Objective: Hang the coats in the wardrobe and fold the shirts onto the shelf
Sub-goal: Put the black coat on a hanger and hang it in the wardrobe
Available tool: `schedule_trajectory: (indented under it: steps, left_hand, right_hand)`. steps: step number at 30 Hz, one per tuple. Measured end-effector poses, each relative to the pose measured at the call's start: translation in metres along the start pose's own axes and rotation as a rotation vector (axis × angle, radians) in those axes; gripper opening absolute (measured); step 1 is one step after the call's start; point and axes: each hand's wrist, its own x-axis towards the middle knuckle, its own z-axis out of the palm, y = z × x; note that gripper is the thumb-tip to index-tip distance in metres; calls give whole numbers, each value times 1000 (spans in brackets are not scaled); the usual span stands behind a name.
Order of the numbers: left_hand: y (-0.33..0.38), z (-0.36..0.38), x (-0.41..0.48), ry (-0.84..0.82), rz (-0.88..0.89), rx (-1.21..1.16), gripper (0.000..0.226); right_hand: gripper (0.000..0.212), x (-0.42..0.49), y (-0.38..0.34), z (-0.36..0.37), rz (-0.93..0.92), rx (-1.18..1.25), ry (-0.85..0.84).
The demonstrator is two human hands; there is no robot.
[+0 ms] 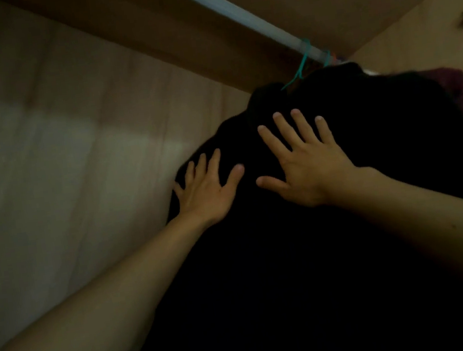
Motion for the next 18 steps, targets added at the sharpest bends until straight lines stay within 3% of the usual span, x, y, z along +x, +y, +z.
schedule_trajectory:
  steps: [5, 13, 18]
  left_hand:
    - [-66, 15, -82, -161, -9, -40, 95]
    - [-79, 69, -152, -176, -52, -140, 91]
    - [-66, 122, -139, -196, -73, -170, 92]
  right_hand:
    - [98, -29, -49, 28, 23, 67, 83]
    - [96, -116, -113, 83, -59, -27, -227]
    - [98, -115, -100, 108, -26, -146, -265]
